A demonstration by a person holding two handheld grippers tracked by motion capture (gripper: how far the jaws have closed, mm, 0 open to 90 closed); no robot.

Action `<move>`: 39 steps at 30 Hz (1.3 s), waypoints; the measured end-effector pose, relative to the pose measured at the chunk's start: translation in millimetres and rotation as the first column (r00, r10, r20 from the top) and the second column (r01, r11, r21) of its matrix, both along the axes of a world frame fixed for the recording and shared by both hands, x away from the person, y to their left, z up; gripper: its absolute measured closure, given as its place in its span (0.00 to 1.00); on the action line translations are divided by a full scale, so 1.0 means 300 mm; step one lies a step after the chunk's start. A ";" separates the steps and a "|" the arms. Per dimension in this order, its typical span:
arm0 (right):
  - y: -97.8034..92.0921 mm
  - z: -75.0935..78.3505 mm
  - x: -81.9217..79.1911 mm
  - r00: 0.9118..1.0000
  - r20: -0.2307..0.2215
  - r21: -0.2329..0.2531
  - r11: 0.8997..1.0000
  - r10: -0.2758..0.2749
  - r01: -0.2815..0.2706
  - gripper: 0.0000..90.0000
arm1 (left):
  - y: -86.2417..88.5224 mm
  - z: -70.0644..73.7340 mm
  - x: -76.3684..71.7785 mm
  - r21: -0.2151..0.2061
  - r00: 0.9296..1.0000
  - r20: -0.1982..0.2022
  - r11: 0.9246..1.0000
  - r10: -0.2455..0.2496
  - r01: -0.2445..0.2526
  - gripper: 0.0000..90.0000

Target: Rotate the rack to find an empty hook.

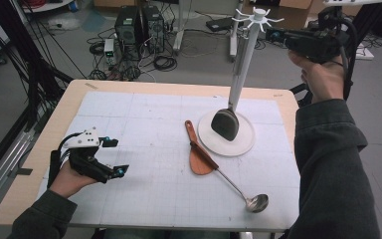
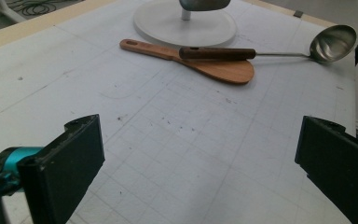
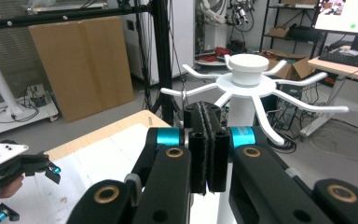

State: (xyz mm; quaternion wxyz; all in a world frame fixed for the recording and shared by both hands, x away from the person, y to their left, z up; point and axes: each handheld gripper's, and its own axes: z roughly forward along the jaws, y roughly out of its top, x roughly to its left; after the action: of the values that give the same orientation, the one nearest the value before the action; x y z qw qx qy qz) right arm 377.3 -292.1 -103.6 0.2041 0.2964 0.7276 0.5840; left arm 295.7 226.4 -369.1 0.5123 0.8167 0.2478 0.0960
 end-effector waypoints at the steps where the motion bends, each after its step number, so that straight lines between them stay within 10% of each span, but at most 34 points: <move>1: 0.005 0.000 0.001 1.000 -0.001 -0.003 1.000 0.003 -0.003 1.00 | 0.001 0.000 0.000 0.006 1.000 0.001 1.000 -0.004 0.004 0.02; 19: 0.081 0.000 0.012 1.000 0.020 -0.054 0.998 0.012 -0.011 1.00 | 0.002 0.002 -0.001 -0.009 1.000 0.002 1.000 -0.007 0.007 0.02; 39: -0.065 -0.033 -0.022 1.000 0.001 -0.007 1.000 -0.025 0.025 1.00 | 0.000 0.001 0.000 -0.006 1.000 -0.001 1.000 -0.008 0.008 0.02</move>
State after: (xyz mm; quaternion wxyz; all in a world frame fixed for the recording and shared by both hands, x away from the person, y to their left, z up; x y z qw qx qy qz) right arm 370.8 -311.7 -113.6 0.2129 0.3045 0.7259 0.5788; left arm 295.7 226.5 -368.7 0.5148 0.8163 0.2450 0.0930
